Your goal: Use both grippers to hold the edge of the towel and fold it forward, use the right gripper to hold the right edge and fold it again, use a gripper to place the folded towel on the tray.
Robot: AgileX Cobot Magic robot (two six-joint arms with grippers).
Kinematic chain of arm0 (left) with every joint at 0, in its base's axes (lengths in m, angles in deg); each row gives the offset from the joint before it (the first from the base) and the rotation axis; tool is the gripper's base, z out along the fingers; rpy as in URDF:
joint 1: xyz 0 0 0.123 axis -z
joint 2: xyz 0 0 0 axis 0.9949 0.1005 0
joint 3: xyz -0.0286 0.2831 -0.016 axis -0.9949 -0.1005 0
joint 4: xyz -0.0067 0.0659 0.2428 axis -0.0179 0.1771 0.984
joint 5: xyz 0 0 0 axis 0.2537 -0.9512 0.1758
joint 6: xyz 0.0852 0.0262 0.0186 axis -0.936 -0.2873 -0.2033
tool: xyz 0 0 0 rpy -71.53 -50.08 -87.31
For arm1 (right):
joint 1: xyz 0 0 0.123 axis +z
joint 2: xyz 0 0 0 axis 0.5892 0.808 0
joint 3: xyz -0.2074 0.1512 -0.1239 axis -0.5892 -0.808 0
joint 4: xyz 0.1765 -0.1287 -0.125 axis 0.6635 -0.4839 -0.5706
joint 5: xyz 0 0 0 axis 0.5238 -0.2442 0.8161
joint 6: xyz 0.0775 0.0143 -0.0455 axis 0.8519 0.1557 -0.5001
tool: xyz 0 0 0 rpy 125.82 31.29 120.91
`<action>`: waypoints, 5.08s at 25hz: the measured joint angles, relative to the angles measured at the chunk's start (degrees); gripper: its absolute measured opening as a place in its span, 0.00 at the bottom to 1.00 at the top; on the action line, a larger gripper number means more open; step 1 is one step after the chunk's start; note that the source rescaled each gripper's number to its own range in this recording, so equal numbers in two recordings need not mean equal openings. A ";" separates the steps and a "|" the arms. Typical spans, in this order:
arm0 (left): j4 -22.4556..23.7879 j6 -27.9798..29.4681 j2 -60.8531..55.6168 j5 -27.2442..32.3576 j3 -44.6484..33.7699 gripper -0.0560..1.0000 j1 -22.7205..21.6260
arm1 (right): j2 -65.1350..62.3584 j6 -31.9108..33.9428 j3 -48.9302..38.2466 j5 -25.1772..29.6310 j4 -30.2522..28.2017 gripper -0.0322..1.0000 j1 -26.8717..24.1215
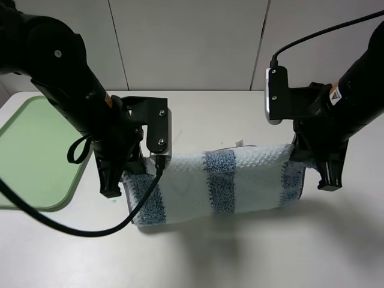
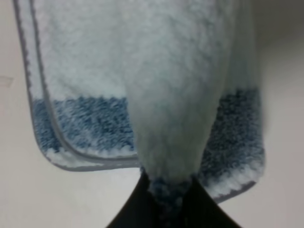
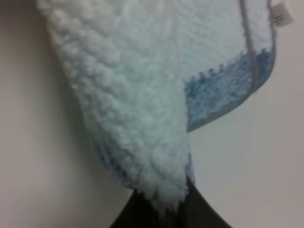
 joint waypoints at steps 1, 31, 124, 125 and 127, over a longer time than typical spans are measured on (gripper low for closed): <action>0.00 0.00 0.49 -0.33 0.00 0.05 -0.54 | 0.64 0.00 0.00 -0.90 -0.17 0.03 0.00; 3.64 7.96 7.64 -16.24 -1.30 0.92 -1.37 | 9.59 11.43 3.99 -8.94 -8.27 0.92 0.00; 11.08 59.26 -93.34 25.50 -26.54 0.99 -37.38 | 9.26 54.75 3.99 -6.16 4.09 1.00 0.00; 11.08 59.26 -93.34 25.50 -26.54 0.99 -38.78 | 9.87 54.87 3.99 -6.67 3.83 1.00 0.00; 11.08 59.26 -93.34 25.50 -26.54 0.99 -40.46 | 10.82 54.94 3.99 -7.60 3.76 1.00 -0.15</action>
